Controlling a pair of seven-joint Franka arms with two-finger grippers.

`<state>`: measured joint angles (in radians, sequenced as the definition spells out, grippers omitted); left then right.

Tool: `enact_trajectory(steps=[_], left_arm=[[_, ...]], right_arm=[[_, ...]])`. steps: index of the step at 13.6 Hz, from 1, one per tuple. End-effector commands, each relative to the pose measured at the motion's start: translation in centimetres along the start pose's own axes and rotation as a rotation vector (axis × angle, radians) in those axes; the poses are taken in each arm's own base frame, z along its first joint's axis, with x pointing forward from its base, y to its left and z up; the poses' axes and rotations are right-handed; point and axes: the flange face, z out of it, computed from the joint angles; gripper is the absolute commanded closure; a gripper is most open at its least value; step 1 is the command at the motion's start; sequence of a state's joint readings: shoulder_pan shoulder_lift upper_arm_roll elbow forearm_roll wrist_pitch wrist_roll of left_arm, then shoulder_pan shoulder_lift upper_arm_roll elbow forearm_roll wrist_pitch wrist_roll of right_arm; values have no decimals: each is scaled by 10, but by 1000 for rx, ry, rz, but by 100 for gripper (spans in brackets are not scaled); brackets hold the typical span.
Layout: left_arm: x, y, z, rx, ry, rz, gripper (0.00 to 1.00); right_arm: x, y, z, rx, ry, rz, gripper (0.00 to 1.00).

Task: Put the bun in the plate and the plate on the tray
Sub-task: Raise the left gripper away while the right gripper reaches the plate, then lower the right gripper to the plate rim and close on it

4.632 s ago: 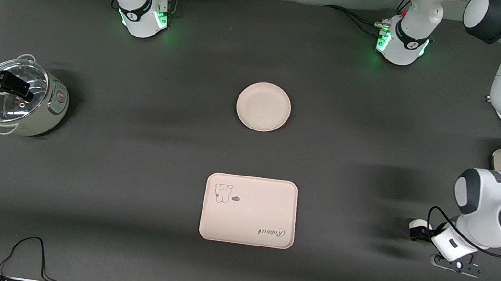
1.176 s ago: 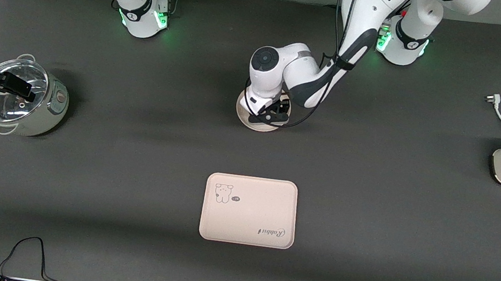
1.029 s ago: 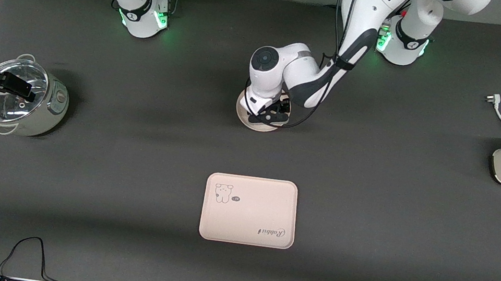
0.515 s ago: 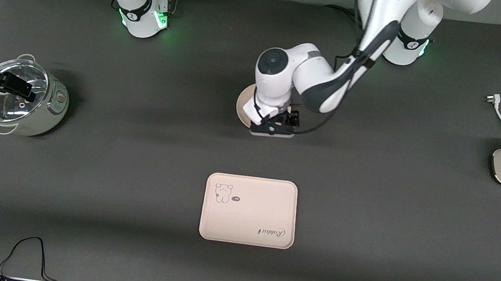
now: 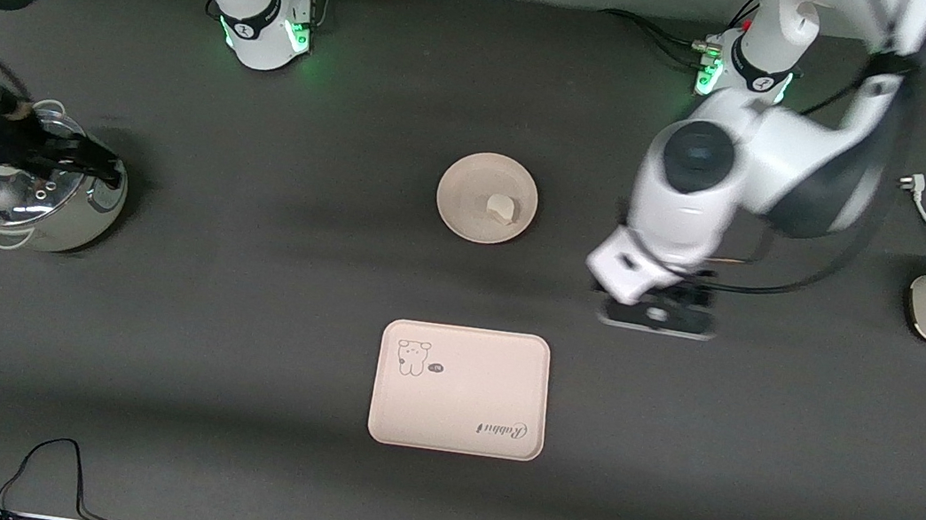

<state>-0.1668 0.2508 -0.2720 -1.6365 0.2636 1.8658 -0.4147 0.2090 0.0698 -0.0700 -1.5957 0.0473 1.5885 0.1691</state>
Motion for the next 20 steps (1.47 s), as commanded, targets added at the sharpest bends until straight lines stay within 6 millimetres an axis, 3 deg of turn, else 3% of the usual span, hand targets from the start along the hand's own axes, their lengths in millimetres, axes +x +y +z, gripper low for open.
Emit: enact_trajectory(steps=[1,4,5,8,9,12,14,16,17,20], left_arm=[[-4,-69,-51,7,-37,1,0],[-15,-152,-70,-148,-88,-59,0],[-19,-175,-75,-163,-84,-23,0],[-20,-215,-63,-173,-98,-73,0],[-19,-222,-59,-174,-101,-87,0],[-17,-233,-46,-178,-107,-106,0],[-19,-228,-50,-159,-113,-91,0],[-24,-240,-54,-154,-121,-100,0],[-24,-256,-55,-164,-112,-129,0],[-25,-242,-57,-160,-137,-92,0]], right_arm=[[-31,-104,2,28,25,29,0],[-84,-242,26,25,44,76,0],[-103,-276,33,25,43,62,0],[-157,-350,54,25,46,32,0],[-165,-360,59,27,46,26,0],[-162,-353,74,48,32,-22,0],[-151,-319,93,142,-5,-47,0],[-154,-299,140,189,28,-58,0],[-156,-292,167,192,49,-69,0],[-162,-286,250,214,120,-55,0]])
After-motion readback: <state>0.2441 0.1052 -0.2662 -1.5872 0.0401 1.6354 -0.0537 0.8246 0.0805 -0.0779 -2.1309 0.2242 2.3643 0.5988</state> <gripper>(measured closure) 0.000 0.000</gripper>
